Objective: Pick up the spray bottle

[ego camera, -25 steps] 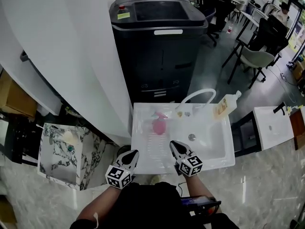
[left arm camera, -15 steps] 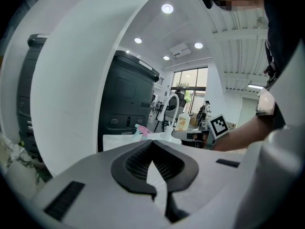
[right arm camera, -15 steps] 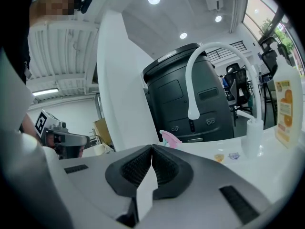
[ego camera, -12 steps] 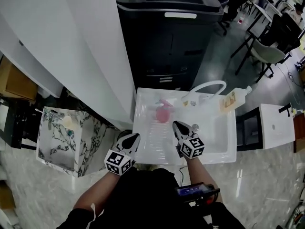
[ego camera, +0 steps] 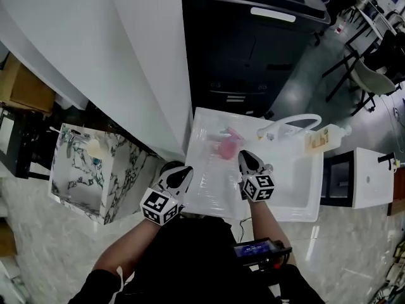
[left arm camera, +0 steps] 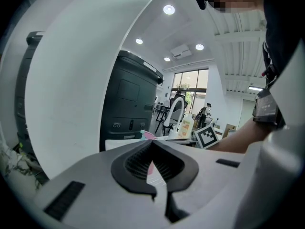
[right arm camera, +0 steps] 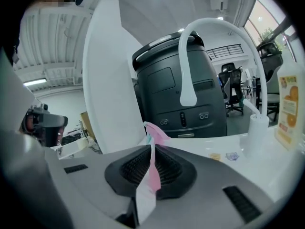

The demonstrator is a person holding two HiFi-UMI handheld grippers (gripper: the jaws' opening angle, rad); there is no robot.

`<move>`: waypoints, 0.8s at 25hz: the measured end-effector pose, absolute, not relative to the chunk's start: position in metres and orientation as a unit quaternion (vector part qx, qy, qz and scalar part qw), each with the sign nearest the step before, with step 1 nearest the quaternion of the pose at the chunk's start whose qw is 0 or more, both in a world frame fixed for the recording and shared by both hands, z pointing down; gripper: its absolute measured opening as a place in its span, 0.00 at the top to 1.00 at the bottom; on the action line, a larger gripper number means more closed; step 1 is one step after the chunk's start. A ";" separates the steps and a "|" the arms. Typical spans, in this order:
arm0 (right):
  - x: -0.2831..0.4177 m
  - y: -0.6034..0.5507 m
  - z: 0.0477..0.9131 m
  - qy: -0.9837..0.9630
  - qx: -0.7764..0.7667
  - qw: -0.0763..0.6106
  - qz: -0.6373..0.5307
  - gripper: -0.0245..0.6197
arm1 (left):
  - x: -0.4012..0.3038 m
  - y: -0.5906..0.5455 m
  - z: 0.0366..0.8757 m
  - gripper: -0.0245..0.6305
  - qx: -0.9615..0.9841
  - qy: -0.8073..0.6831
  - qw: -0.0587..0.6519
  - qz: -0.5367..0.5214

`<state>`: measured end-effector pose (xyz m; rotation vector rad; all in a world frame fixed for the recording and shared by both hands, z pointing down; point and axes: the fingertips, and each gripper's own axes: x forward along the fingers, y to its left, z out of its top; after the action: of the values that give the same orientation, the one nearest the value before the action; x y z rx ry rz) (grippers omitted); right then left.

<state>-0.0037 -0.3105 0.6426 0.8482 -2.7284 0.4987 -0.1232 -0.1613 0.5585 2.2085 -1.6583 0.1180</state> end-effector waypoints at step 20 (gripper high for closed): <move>-0.043 -0.349 0.679 -0.920 0.315 0.134 0.189 0.62 | -0.151 -0.143 0.575 0.95 0.745 -0.629 0.215 0.054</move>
<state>-0.0434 -0.3491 0.6790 0.9140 -2.6678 0.5483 -0.1509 -0.1429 0.5747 2.0660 -1.7441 0.1508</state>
